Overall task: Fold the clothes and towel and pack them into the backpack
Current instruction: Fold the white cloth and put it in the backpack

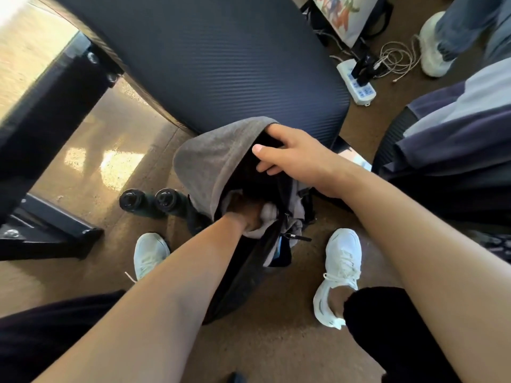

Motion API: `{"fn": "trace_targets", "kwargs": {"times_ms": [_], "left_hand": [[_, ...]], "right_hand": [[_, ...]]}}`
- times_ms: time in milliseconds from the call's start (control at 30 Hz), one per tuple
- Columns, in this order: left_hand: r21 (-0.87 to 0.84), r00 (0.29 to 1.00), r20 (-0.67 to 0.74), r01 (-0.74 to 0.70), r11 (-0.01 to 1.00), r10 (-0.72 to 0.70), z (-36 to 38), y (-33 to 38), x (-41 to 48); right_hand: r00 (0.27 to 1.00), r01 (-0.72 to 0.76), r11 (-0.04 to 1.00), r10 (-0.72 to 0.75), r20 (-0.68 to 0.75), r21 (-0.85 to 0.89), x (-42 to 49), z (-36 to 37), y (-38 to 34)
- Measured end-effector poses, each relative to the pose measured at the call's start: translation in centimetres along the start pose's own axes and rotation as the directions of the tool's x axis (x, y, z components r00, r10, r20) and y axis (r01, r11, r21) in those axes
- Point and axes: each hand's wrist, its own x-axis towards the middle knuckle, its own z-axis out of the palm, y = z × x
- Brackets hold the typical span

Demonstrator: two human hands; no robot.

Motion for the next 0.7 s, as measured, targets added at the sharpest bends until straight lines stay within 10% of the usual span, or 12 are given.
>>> {"fn": "trace_targets", "kwargs": {"times_ms": [700], "left_hand": [[-0.612, 0.86, -0.483, -0.196, 0.766, -0.165, -6.8, 2.1, -20.2]], "right_hand": [[0.996, 0.039, 0.853, 0.007, 0.087, -0.52, -7.6, -0.2, 0.5]]}}
